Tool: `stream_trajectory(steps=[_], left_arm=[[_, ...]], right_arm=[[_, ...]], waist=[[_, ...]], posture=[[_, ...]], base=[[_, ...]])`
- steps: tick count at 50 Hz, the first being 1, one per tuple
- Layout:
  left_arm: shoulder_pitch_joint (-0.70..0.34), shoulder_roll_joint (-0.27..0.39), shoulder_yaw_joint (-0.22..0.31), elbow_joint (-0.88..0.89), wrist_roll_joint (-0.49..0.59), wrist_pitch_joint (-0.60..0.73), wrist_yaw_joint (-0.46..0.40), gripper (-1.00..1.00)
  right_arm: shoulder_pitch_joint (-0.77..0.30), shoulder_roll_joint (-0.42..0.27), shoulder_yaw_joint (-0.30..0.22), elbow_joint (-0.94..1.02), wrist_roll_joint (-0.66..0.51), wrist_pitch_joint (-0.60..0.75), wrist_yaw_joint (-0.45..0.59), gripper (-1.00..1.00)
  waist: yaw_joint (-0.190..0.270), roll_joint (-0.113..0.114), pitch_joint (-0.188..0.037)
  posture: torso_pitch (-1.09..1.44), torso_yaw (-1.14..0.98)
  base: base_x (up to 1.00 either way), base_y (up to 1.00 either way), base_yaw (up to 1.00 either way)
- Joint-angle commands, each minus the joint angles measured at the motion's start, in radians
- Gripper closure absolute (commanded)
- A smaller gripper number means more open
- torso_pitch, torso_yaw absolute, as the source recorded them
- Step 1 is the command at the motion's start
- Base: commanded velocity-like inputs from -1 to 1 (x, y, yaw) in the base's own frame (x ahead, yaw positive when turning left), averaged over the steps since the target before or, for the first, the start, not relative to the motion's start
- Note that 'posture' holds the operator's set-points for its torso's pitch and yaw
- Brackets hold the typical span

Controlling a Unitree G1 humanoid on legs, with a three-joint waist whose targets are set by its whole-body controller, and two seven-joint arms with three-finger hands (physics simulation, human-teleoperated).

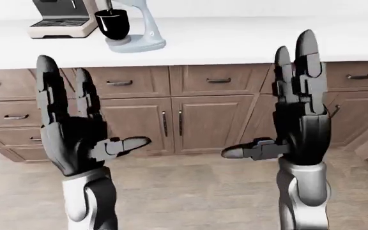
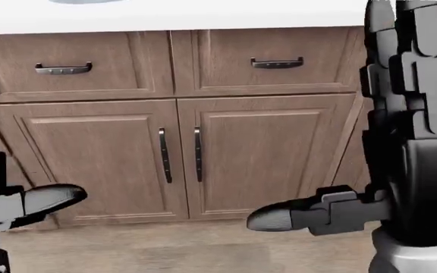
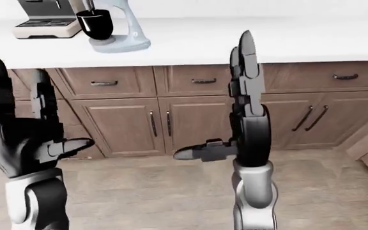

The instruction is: Open the stand mixer head.

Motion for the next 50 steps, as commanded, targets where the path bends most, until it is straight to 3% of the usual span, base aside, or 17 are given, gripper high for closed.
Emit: stream_trajectory(steps=[1, 7, 17, 19, 21, 26, 27, 29, 31, 32, 36, 39, 40, 42, 46, 49, 50], left_arm=[[-0.072, 0.026, 0.037, -0.095, -0.085, 0.111, 0.102, -1.00], [-0.220, 0.108, 0.094, -0.259, -0.186, 0.273, 0.257, -1.00], [-0.205, 0.125, 0.100, -0.248, -0.209, 0.260, 0.256, -1.00], [-0.205, 0.124, 0.100, -0.246, -0.207, 0.259, 0.254, -1.00], [-0.203, 0.122, 0.099, -0.246, -0.205, 0.257, 0.252, -1.00], [-0.196, 0.119, 0.097, -0.240, -0.202, 0.251, 0.244, -1.00], [-0.197, 0.119, 0.096, -0.243, -0.202, 0.254, 0.245, -1.00], [-0.200, 0.118, 0.095, -0.242, -0.202, 0.255, 0.246, -1.00], [-0.199, 0.116, 0.093, -0.242, -0.201, 0.255, 0.245, -1.00], [-0.199, 0.117, 0.094, -0.242, -0.201, 0.256, 0.244, -1.00], [-0.195, 0.116, 0.091, -0.243, -0.199, 0.254, 0.239, -1.00], [-0.193, 0.115, 0.093, -0.249, -0.204, 0.258, 0.240, -1.00], [-0.193, 0.115, 0.094, -0.248, -0.204, 0.257, 0.240, -1.00], [-0.192, 0.115, 0.096, -0.249, -0.207, 0.257, 0.240, -1.00], [-0.190, 0.116, 0.097, -0.250, -0.211, 0.257, 0.238, -1.00], [-0.185, 0.114, 0.094, -0.247, -0.207, 0.252, 0.234, -1.00], [-0.187, 0.114, 0.097, -0.245, -0.209, 0.252, 0.234, -1.00]], right_arm=[[-0.072, -0.005, -0.008, -0.111, 0.033, 0.146, -0.008, -1.00], [-0.272, -0.042, -0.022, -0.323, 0.077, 0.442, -0.051, -1.00], [-0.301, -0.068, -0.020, -0.359, 0.065, 0.485, -0.058, -1.00], [-0.297, -0.066, -0.020, -0.356, 0.059, 0.485, -0.053, -1.00], [-0.299, -0.063, -0.024, -0.358, 0.066, 0.488, -0.053, -1.00], [-0.292, -0.068, -0.016, -0.356, 0.070, 0.489, -0.047, -1.00], [-0.291, -0.061, -0.018, -0.354, 0.068, 0.489, -0.052, -1.00], [-0.293, -0.061, -0.025, -0.351, 0.072, 0.488, -0.055, -1.00], [-0.289, -0.063, -0.026, -0.346, 0.067, 0.490, -0.054, -1.00], [-0.285, -0.066, -0.019, -0.346, 0.061, 0.486, -0.047, -1.00], [-0.289, -0.055, -0.023, -0.347, 0.067, 0.480, -0.053, -1.00], [-0.282, -0.061, -0.014, -0.351, 0.056, 0.486, -0.046, -1.00], [-0.280, -0.058, -0.014, -0.349, 0.058, 0.483, -0.044, -1.00], [-0.284, -0.054, -0.018, -0.352, 0.066, 0.484, -0.045, -1.00], [-0.275, -0.056, -0.008, -0.355, 0.048, 0.487, -0.036, -1.00], [-0.275, -0.048, -0.010, -0.351, 0.055, 0.480, -0.035, -1.00], [-0.276, -0.049, -0.009, -0.350, 0.054, 0.480, -0.035, -1.00]], waist=[[0.000, 0.000, -0.016], [-0.001, 0.005, 0.003], [-0.002, 0.019, 0.015], [0.001, -0.041, 0.041], [-0.005, -0.058, 0.032], [-0.017, 0.098, 0.044], [-0.007, 0.012, 0.066], [-0.008, 0.013, 0.080], [-0.004, 0.062, 0.031], [-0.019, 0.082, 0.041], [-0.003, -0.040, 0.066], [0.006, -0.030, 0.031], [0.003, -0.084, 0.044], [0.011, -0.086, 0.049], [0.003, -0.006, 0.033], [0.008, -0.068, 0.036], [0.001, -0.022, 0.028]], posture=[[0.00, 0.00], [0.00, 0.00], [0.00, 0.00], [0.00, 0.00], [0.00, 0.00], [0.00, 0.00], [0.00, 0.00], [0.00, 0.00], [0.00, 0.00], [0.00, 0.00], [0.00, 0.00], [0.00, 0.00], [0.00, 0.00], [0.00, 0.00], [0.00, 0.00], [0.00, 0.00], [0.00, 0.00]], base=[[0.00, 0.00, 0.00], [0.00, 0.00, 0.00], [0.00, 0.04, 0.00], [0.00, 1.00, 0.00], [0.00, 0.62, 0.00], [0.00, 0.29, 0.00], [0.00, 1.00, 0.00], [0.00, 0.49, 0.00], [0.00, 0.08, 0.00], [0.00, 1.00, 0.00], [0.00, 0.62, 0.00], [0.00, 0.33, 0.00], [0.00, 1.00, 0.00], [0.00, 0.32, 0.00], [0.00, 0.25, 0.00], [0.00, 0.72, 0.00], [0.00, 0.00, 0.00]])
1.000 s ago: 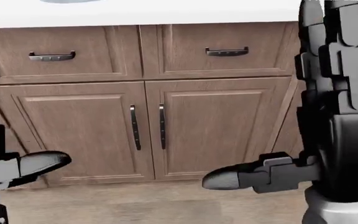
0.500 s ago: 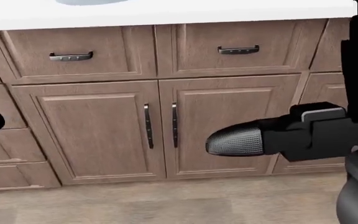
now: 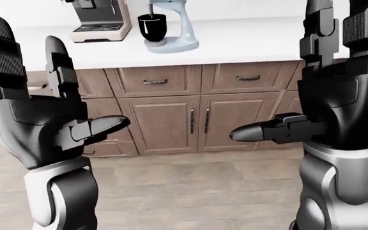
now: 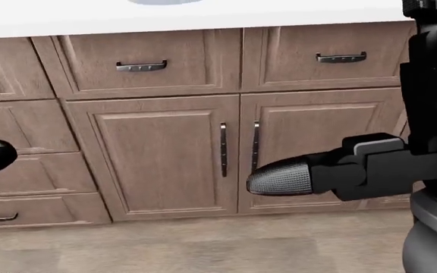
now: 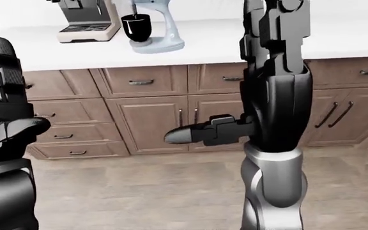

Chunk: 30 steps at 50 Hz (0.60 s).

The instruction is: Open the stand mixer head.

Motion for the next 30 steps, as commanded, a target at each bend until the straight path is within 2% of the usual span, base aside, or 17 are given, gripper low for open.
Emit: stream_trajectory(steps=[1, 2, 3, 5, 7, 8, 9, 12, 16, 19, 20, 24, 25, 26, 27, 28, 30], left_arm=[[-0.017, 0.008, 0.017, -0.013, 0.004, -0.024, -0.004, -1.00], [-0.015, 0.008, 0.016, -0.012, 0.007, -0.027, -0.006, -1.00], [-0.013, 0.007, 0.015, -0.012, 0.006, -0.027, -0.006, -1.00], [-0.011, 0.007, 0.014, -0.013, 0.006, -0.027, -0.007, -1.00], [-0.012, 0.006, 0.013, -0.011, 0.008, -0.028, -0.008, -1.00], [-0.013, 0.006, 0.011, -0.010, 0.010, -0.028, -0.008, -1.00], [-0.013, 0.005, 0.011, -0.010, 0.010, -0.028, -0.008, -1.00], [-0.011, 0.004, 0.010, -0.010, 0.012, -0.028, -0.011, -1.00], [-0.010, 0.003, 0.010, -0.011, 0.012, -0.028, -0.011, -1.00], [-0.009, 0.003, 0.010, -0.011, 0.012, -0.029, -0.011, -1.00], [-0.009, 0.003, 0.011, -0.010, 0.012, -0.029, -0.011, -1.00], [-0.010, 0.004, 0.012, -0.008, 0.012, -0.030, -0.012, -1.00], [-0.010, 0.004, 0.012, -0.008, 0.012, -0.030, -0.012, -1.00], [-0.009, 0.003, 0.010, -0.007, 0.014, -0.031, -0.014, -1.00], [-0.007, 0.002, 0.009, -0.007, 0.015, -0.032, -0.015, -1.00], [-0.007, 0.002, 0.009, -0.006, 0.016, -0.032, -0.016, -1.00], [-0.003, -0.001, 0.006, -0.003, 0.020, -0.036, -0.021, -1.00]], right_arm=[[-0.023, -0.002, 0.011, -0.023, 0.001, -0.018, 0.003, -1.00], [-0.021, -0.004, 0.014, -0.019, -0.005, -0.021, 0.008, -1.00], [-0.018, 0.003, 0.013, -0.019, 0.004, -0.027, 0.007, -1.00], [-0.020, 0.004, 0.011, -0.022, 0.007, -0.025, 0.005, -1.00], [-0.020, 0.001, 0.009, -0.021, 0.006, -0.028, 0.006, -1.00], [-0.019, 0.000, 0.009, -0.022, 0.005, -0.028, 0.007, -1.00], [-0.016, -0.002, 0.011, -0.019, 0.005, -0.029, 0.011, -1.00], [-0.017, 0.002, 0.006, -0.019, 0.013, -0.028, 0.003, -1.00], [-0.015, 0.000, 0.008, -0.021, 0.012, -0.032, 0.002, -1.00], [-0.014, 0.000, 0.010, -0.018, 0.009, -0.031, 0.005, -1.00], [-0.015, 0.002, 0.010, -0.019, 0.010, -0.033, 0.003, -1.00], [-0.017, 0.002, 0.011, -0.018, 0.013, -0.031, 0.004, -1.00], [-0.018, 0.001, 0.011, -0.018, 0.008, -0.035, 0.004, -1.00], [-0.018, 0.002, 0.010, -0.014, 0.009, -0.035, 0.002, -1.00], [-0.012, 0.002, 0.013, -0.009, 0.009, -0.034, 0.006, -1.00], [-0.008, 0.006, 0.016, -0.007, 0.003, -0.040, 0.002, -1.00], [-0.001, 0.006, 0.016, 0.005, -0.009, -0.053, 0.000, -1.00]], waist=[[-0.003, 0.013, -0.011], [-0.003, 0.067, 0.000], [0.004, 0.036, 0.021], [-0.003, 0.009, 0.012], [-0.001, 0.149, -0.020], [-0.008, 0.123, 0.010], [0.005, 0.071, 0.017], [0.013, 0.012, 0.019], [0.006, 0.069, -0.005], [0.010, 0.012, 0.034], [0.011, -0.011, 0.030], [0.009, 0.040, -0.006], [0.012, 0.014, -0.012], [-0.001, -0.072, -0.018], [0.007, -0.044, 0.010], [0.001, -0.054, 0.009], [0.000, -0.009, -0.006]], posture=[[0.00, 0.00], [0.00, 0.00], [0.00, 0.00], [0.00, 0.00], [0.00, 0.00], [0.00, 0.00], [0.00, 0.00], [0.00, 0.00], [0.00, 0.00], [0.00, 0.00], [0.00, 0.00], [0.00, 0.00], [0.00, 0.00], [0.00, 0.00], [0.00, 0.00], [0.00, 0.00], [0.00, 0.00]], base=[[0.00, 0.25, 0.00], [0.00, 1.00, 0.00], [0.00, 1.00, 0.00], [0.00, 0.43, 0.00], [0.00, 0.12, 0.00], [0.00, 1.00, 0.00], [0.00, 1.00, 0.00], [0.00, 0.55, 0.00], [0.00, 0.13, 0.00], [0.00, 0.98, 0.00], [0.00, 0.11, 0.00], [0.00, 0.13, 0.00], [0.00, 1.00, 0.00], [0.00, 1.00, 0.00], [0.00, 0.60, 0.00], [0.00, 0.00, 0.00], [0.00, 0.00, 0.00]])
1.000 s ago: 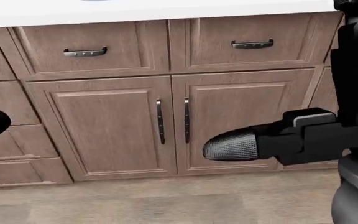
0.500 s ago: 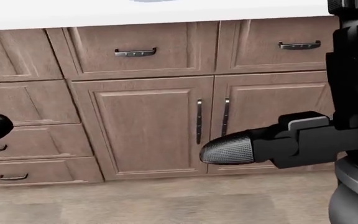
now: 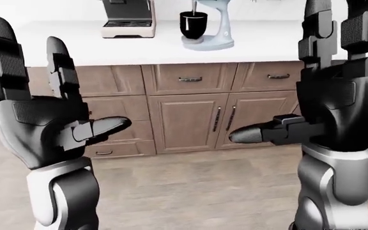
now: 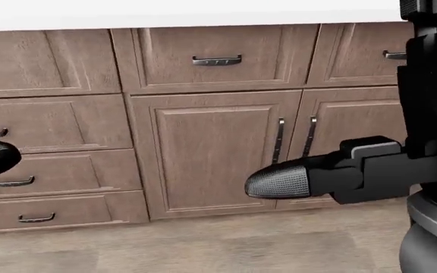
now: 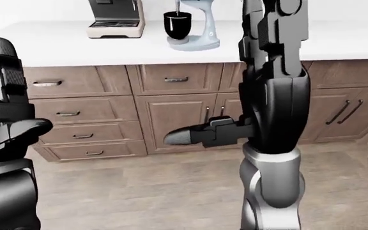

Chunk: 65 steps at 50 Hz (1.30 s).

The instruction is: Open the stand mixer head.

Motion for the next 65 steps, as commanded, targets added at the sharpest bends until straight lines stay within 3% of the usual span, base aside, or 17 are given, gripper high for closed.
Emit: stream_trajectory(steps=[1, 6, 13, 20, 24, 26, 33, 36, 37, 41, 44, 48, 51, 55, 59, 61, 65], left_arm=[[-0.009, 0.005, 0.012, -0.012, 0.008, -0.021, -0.007, -1.00], [-0.008, 0.001, 0.006, -0.009, 0.015, -0.022, -0.011, -1.00], [-0.007, -0.004, 0.003, 0.001, 0.022, -0.027, -0.017, -1.00], [0.001, -0.007, 0.003, 0.007, 0.022, -0.034, -0.024, -1.00], [0.001, -0.007, 0.000, 0.007, 0.026, -0.034, -0.024, -1.00], [0.000, -0.008, -0.001, 0.006, 0.027, -0.032, -0.024, -1.00], [0.001, -0.011, -0.003, 0.010, 0.033, -0.034, -0.028, -1.00], [0.004, -0.013, -0.005, 0.012, 0.035, -0.037, -0.032, -1.00], [0.005, -0.014, -0.006, 0.013, 0.037, -0.038, -0.033, -1.00], [0.002, -0.015, -0.007, 0.014, 0.040, -0.036, -0.032, -1.00], [0.008, -0.017, -0.009, 0.011, 0.040, -0.037, -0.035, -1.00], [0.005, -0.012, 0.000, 0.014, 0.034, -0.038, -0.035, -1.00], [0.002, -0.010, 0.001, 0.017, 0.034, -0.038, -0.033, -1.00], [0.000, -0.011, -0.002, 0.022, 0.036, -0.042, -0.033, -1.00], [-0.001, -0.012, -0.005, 0.024, 0.040, -0.041, -0.034, -1.00], [0.001, -0.013, -0.007, 0.023, 0.043, -0.042, -0.035, -1.00], [0.001, -0.015, -0.008, 0.024, 0.044, -0.042, -0.037, -1.00]], right_arm=[[-0.014, 0.001, 0.008, -0.004, -0.005, -0.024, 0.003, -1.00], [-0.008, -0.003, 0.005, -0.003, 0.015, -0.032, 0.012, -1.00], [0.009, 0.000, 0.011, 0.020, -0.029, -0.054, 0.020, -1.00], [0.013, 0.004, 0.010, 0.041, -0.048, -0.065, 0.016, -1.00], [0.013, 0.009, 0.008, 0.029, -0.021, -0.060, 0.026, -1.00], [0.020, 0.004, 0.009, 0.032, -0.027, -0.051, 0.036, -1.00], [0.021, 0.007, 0.001, 0.036, -0.035, -0.062, 0.024, -1.00], [0.020, 0.000, -0.002, 0.056, -0.065, -0.063, 0.012, -1.00], [0.022, 0.000, -0.004, 0.059, -0.073, -0.065, 0.007, -1.00], [0.019, 0.003, -0.008, 0.044, -0.029, -0.053, 0.011, -1.00], [0.020, -0.001, -0.008, 0.051, -0.048, -0.058, -0.002, -1.00], [0.017, -0.002, -0.007, 0.040, -0.023, -0.044, 0.002, -1.00], [0.014, -0.002, -0.002, 0.058, -0.044, -0.054, -0.003, -1.00], [0.007, -0.002, -0.008, 0.062, -0.044, -0.061, -0.005, -1.00], [0.007, -0.003, -0.013, 0.054, -0.013, -0.063, -0.001, -1.00], [0.010, -0.006, -0.009, 0.058, -0.025, -0.065, -0.004, -1.00], [0.012, -0.005, -0.007, 0.065, -0.045, -0.067, -0.004, -1.00]], waist=[[-0.009, 0.023, -0.011], [0.016, 0.021, 0.069], [0.041, -0.063, -0.015], [0.005, 0.015, 0.061], [-0.007, 0.057, -0.047], [0.004, 0.040, 0.063], [0.017, 0.029, -0.026], [0.035, -0.039, 0.070], [0.036, -0.055, -0.024], [0.025, -0.050, -0.031], [0.013, -0.024, 0.057], [0.009, -0.028, -0.023], [-0.015, 0.018, 0.062], [-0.023, 0.066, -0.041], [0.003, 0.051, -0.032], [0.019, 0.033, 0.061], [0.022, 0.018, -0.014]], posture=[[0.00, 0.00], [0.00, 0.00], [0.00, 0.00], [0.00, 0.00], [0.00, 0.00], [0.00, 0.00], [0.00, 0.00], [0.00, 0.00], [0.00, 0.00], [0.00, 0.00], [0.00, 0.00], [0.00, 0.00], [0.00, 0.00], [0.00, 0.00], [0.00, 0.00], [0.00, 0.00], [0.00, 0.00]], base=[[0.00, 0.00, 0.00], [0.58, 0.00, 0.00], [0.11, 0.00, 0.00], [0.57, 0.00, 0.00], [0.06, 0.00, 0.00], [1.00, 0.00, 0.00], [0.22, 0.00, 0.00], [0.67, 0.00, 0.00], [0.00, 0.00, 0.00], [0.25, 0.00, 0.00], [0.67, 0.00, 0.00], [0.25, 0.00, 0.00], [0.67, 0.00, 0.00], [0.00, 0.00, 0.00], [0.22, 0.00, 0.00], [1.00, 0.00, 0.00], [0.05, 0.00, 0.00]])
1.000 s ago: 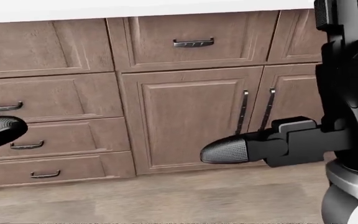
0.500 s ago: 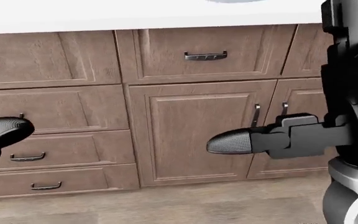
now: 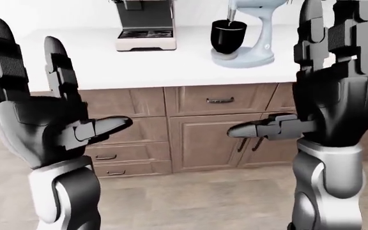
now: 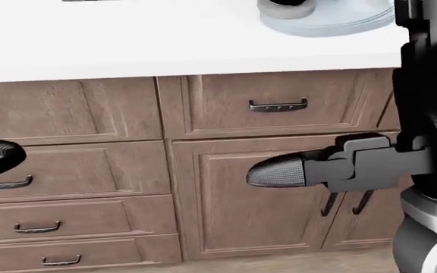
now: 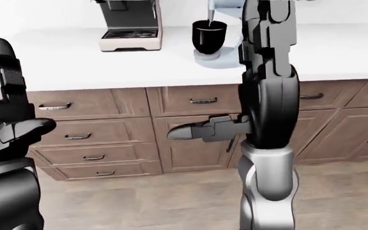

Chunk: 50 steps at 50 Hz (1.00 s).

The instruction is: Open the stand mixer head.

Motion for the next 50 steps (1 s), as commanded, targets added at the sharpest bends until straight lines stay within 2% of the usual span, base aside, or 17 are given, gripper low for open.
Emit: stream_trajectory(steps=[1, 2, 5, 6, 11, 13, 20, 24, 25, 28, 29, 31, 36, 43, 47, 49, 50], left_arm=[[-0.002, -0.002, -0.004, 0.001, 0.000, -0.009, -0.010, -1.00], [-0.001, -0.003, -0.006, 0.004, 0.002, -0.012, -0.012, -1.00], [-0.002, -0.004, -0.006, 0.008, 0.004, -0.014, -0.012, -1.00], [-0.001, -0.004, -0.006, 0.007, 0.004, -0.014, -0.013, -1.00], [0.003, -0.004, -0.006, 0.000, 0.003, -0.012, -0.011, -1.00], [0.006, -0.005, -0.005, 0.000, 0.002, -0.014, -0.014, -1.00], [0.008, -0.003, 0.000, 0.010, -0.001, -0.021, -0.017, -1.00], [0.007, -0.004, -0.002, 0.013, 0.000, -0.022, -0.016, -1.00], [0.009, -0.004, -0.003, 0.012, 0.000, -0.022, -0.018, -1.00], [0.009, -0.004, -0.002, 0.013, 0.001, -0.021, -0.018, -1.00], [0.009, -0.004, -0.002, 0.011, 0.001, -0.020, -0.017, -1.00], [0.008, -0.003, -0.001, 0.009, -0.001, -0.018, -0.016, -1.00], [0.009, -0.004, -0.001, 0.018, 0.002, -0.023, -0.021, -1.00], [0.013, -0.005, -0.001, 0.027, 0.004, -0.032, -0.028, -1.00], [0.015, -0.005, 0.000, 0.023, 0.003, -0.031, -0.027, -1.00], [0.015, -0.004, 0.000, 0.019, 0.001, -0.028, -0.026, -1.00], [0.015, -0.003, 0.002, 0.018, -0.001, -0.027, -0.026, -1.00]], right_arm=[[-0.002, 0.000, -0.008, -0.004, 0.007, -0.009, 0.000, -1.00], [0.001, 0.001, -0.007, -0.007, 0.015, -0.017, 0.004, -1.00], [-0.004, -0.002, -0.008, 0.008, -0.008, -0.018, -0.007, -1.00], [-0.004, -0.003, -0.007, 0.008, -0.009, -0.020, -0.006, -1.00], [0.000, 0.000, -0.007, -0.014, 0.018, -0.019, 0.001, -1.00], [0.004, 0.001, -0.001, -0.015, 0.008, -0.016, 0.002, -1.00], [0.000, 0.006, -0.001, -0.006, 0.004, -0.021, -0.001, -1.00], [-0.003, 0.001, 0.001, 0.013, -0.025, -0.028, -0.006, -1.00], [-0.001, 0.004, 0.001, 0.012, -0.024, -0.028, -0.007, -1.00], [-0.003, 0.006, -0.001, 0.007, -0.013, -0.024, -0.005, -1.00], [0.002, 0.008, 0.000, 0.000, 0.004, -0.029, 0.001, -1.00], [0.003, 0.008, 0.000, -0.007, 0.007, -0.023, -0.001, -1.00], [0.005, 0.008, 0.007, 0.012, -0.021, -0.034, -0.003, -1.00], [0.004, 0.013, 0.009, 0.016, -0.013, -0.036, -0.007, -1.00], [0.003, 0.013, 0.008, 0.002, 0.007, -0.034, -0.002, -1.00], [0.000, 0.016, 0.004, 0.007, 0.007, -0.008, -0.013, -1.00], [-0.002, 0.015, 0.004, 0.005, 0.012, -0.001, -0.014, -1.00]], waist=[[-0.002, -0.009, -0.010], [-0.001, -0.043, -0.040], [-0.014, -0.006, 0.079], [-0.020, -0.015, 0.008], [-0.013, 0.024, -0.017], [-0.013, 0.021, 0.066], [-0.002, -0.025, -0.032], [-0.016, 0.001, 0.070], [-0.017, -0.008, 0.004], [-0.016, 0.024, -0.005], [-0.011, 0.028, -0.052], [-0.005, 0.018, 0.056], [-0.003, 0.020, -0.024], [-0.010, -0.040, -0.004], [-0.019, 0.020, -0.002], [-0.008, 0.124, 0.070], [-0.030, 0.083, 0.029]], posture=[[0.00, 0.00], [0.00, 0.00], [0.00, 0.00], [0.00, 0.00], [0.00, 0.00], [0.00, 0.00], [0.00, 0.00], [0.00, 0.00], [0.00, 0.00], [0.00, 0.00], [0.00, 0.00], [0.00, 0.00], [0.00, 0.00], [0.00, 0.00], [0.00, 0.00], [0.00, 0.00], [0.00, 0.00]], base=[[0.00, 0.00, 0.00], [1.00, 0.00, 0.00], [0.67, 0.00, 0.00], [0.00, 0.00, 0.00], [0.17, 0.00, 0.00], [1.00, 0.00, 0.00], [0.14, 0.00, 0.00], [0.74, 0.00, 0.00], [0.00, 0.00, 0.00], [0.00, 0.00, 0.00], [0.33, 0.00, 0.00], [0.98, 0.00, 0.00], [0.34, 0.00, 0.00], [0.00, 0.00, 0.00], [0.19, -0.07, 0.00], [0.21, -0.97, 0.00], [0.00, -1.00, 0.00]])
